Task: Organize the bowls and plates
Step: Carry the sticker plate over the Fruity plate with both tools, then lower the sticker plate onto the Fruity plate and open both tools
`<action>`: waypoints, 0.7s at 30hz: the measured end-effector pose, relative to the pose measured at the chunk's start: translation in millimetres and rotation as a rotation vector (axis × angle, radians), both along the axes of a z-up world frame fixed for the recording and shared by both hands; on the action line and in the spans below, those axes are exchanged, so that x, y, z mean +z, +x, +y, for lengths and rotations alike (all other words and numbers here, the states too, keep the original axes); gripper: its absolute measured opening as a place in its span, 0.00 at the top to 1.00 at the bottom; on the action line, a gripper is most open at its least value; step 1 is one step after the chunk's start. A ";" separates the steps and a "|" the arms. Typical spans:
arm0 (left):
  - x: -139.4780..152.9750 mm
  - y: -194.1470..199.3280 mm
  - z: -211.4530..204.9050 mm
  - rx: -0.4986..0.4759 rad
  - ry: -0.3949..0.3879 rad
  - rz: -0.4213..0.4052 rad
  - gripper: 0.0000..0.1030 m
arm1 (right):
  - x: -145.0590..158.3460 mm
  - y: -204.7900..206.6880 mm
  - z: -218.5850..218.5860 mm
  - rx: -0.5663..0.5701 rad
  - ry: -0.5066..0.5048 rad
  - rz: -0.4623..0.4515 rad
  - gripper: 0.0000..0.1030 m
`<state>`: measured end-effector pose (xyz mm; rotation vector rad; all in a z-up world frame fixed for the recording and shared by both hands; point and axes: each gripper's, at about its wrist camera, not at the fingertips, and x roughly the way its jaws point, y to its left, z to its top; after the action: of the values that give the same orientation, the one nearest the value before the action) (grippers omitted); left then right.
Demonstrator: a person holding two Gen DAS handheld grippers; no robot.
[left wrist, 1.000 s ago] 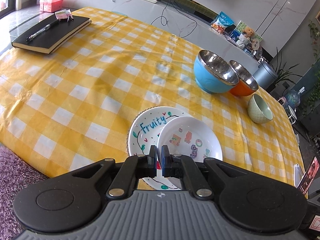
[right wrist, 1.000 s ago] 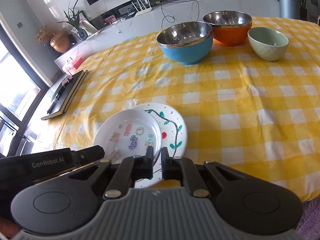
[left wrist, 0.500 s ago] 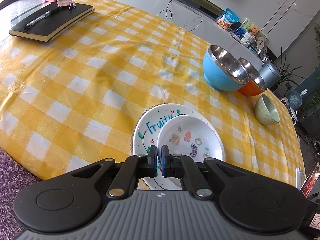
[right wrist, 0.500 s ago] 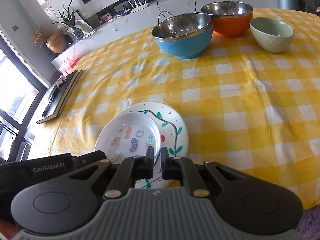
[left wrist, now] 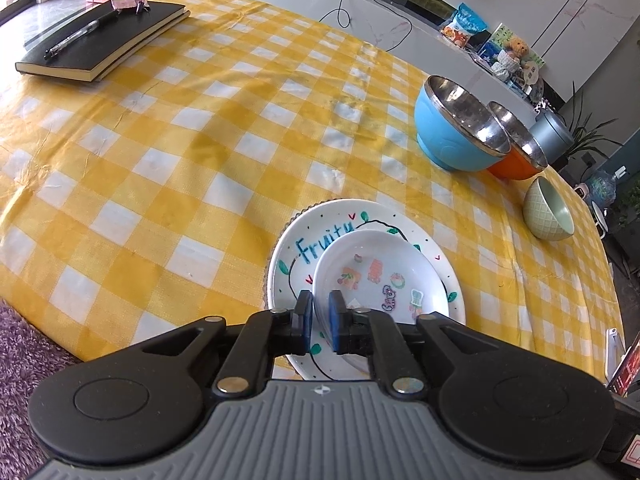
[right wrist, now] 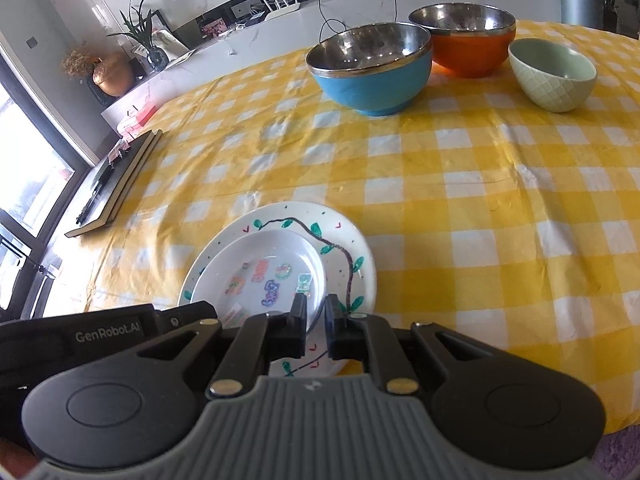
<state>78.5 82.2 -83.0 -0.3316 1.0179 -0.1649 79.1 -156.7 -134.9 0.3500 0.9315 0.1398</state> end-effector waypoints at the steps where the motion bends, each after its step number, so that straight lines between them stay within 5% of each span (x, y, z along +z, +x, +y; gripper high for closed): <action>1: 1.0 -0.3 0.5 0.004 -0.004 -0.001 0.76 | 0.6 -0.6 -0.2 0.000 -0.004 -0.005 0.90; 4: 6.4 -1.9 0.8 0.018 0.010 -0.014 0.70 | 4.3 -3.0 -2.8 -0.003 -0.005 -0.026 0.77; 21: 45.2 -17.2 -17.1 0.004 0.062 -0.126 0.57 | 27.4 -20.1 -26.6 -0.063 0.015 -0.111 0.69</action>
<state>61.3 65.0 -37.9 -0.2632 0.8956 -0.1488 59.0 -183.3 -107.5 0.3812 0.8088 0.1073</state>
